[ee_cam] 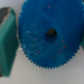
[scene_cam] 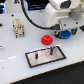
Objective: Insert the blue gear onto the right peg, followed by the red gear
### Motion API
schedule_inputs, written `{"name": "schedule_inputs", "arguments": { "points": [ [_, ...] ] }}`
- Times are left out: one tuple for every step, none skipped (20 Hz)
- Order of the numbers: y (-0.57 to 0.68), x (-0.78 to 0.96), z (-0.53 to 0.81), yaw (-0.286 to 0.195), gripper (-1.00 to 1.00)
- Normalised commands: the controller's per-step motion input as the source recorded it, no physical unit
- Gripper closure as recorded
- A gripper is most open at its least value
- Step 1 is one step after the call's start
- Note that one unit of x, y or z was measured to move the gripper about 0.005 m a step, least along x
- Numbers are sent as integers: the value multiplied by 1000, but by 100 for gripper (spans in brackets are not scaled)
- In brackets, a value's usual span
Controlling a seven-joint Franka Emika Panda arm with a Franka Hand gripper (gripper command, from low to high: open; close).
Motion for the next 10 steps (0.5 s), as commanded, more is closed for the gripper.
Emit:
{"name": "schedule_inputs", "arguments": {
  "points": [
    [-26, -222, -15, 0, 100],
    [-61, -104, 81, 0, 100],
    [-69, -132, 26, 0, 100],
    [-52, -75, 133, 0, 100],
    [-27, 19, 382, 0, 100],
    [-31, 38, 502, 0, 100],
    [-42, 88, 517, 0, 100],
    [-50, 159, 543, 0, 100],
    [-48, 208, 535, 0, 100],
    [-66, 232, 540, 0, 100]
  ]
}}
